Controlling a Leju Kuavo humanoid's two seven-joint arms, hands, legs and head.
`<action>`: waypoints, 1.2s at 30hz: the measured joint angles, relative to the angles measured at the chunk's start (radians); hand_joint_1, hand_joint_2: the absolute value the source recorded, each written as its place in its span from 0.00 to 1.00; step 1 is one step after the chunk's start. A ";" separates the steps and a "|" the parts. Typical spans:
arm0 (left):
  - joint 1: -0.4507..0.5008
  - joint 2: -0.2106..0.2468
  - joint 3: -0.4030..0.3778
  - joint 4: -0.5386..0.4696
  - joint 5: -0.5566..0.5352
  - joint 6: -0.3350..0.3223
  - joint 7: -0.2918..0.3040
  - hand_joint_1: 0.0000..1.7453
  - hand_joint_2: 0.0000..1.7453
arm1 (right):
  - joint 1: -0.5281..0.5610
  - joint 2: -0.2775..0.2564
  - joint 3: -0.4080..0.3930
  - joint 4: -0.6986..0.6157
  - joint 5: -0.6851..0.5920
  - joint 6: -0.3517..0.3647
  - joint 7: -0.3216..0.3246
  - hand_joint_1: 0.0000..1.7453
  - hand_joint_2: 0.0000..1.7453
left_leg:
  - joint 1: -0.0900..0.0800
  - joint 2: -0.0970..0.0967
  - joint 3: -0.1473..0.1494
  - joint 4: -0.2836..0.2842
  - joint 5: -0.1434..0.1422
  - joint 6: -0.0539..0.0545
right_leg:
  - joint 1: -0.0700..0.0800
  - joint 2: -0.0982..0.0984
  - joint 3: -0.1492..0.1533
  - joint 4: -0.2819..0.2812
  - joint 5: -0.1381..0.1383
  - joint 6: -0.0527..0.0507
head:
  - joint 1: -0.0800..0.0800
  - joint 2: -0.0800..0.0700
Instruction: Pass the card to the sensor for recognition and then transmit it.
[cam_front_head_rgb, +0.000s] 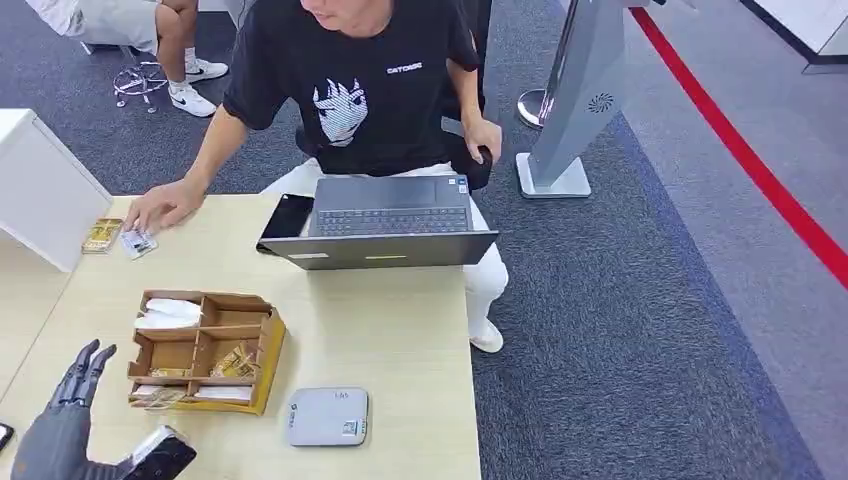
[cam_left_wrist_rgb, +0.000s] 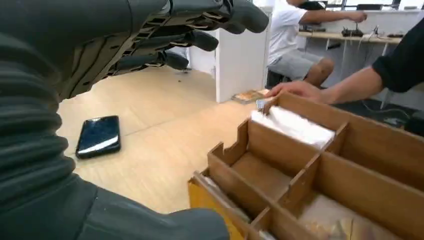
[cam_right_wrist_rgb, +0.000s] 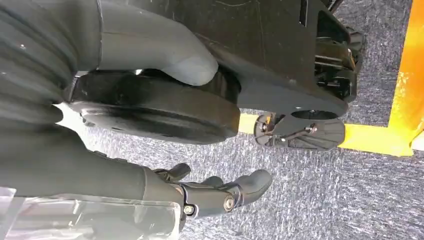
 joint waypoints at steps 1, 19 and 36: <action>0.012 0.004 -0.005 0.003 -0.005 0.002 -0.004 0.00 1.00 | 0.000 0.000 0.000 0.000 0.001 0.000 -0.001 0.00 1.00 | 0.000 0.000 0.000 0.000 0.000 0.000 | 0.000 0.000 0.000 0.000 0.000 0.000 | 0.000 0.000; 0.024 0.151 -0.167 0.191 -0.434 0.237 0.111 0.00 1.00 | 0.000 -0.002 0.000 -0.003 0.035 -0.003 0.003 0.00 1.00 | 0.000 -0.001 0.000 0.000 0.000 0.000 | 0.000 -0.001 0.001 0.000 0.000 0.000 | 0.000 0.000; -0.099 0.268 -0.238 0.444 -0.578 0.522 0.328 0.00 1.00 | -0.003 -0.002 0.000 -0.005 0.084 -0.015 0.018 0.00 1.00 | 0.000 -0.001 0.001 0.000 0.000 0.000 | 0.000 -0.001 0.001 0.000 0.000 0.000 | 0.000 0.000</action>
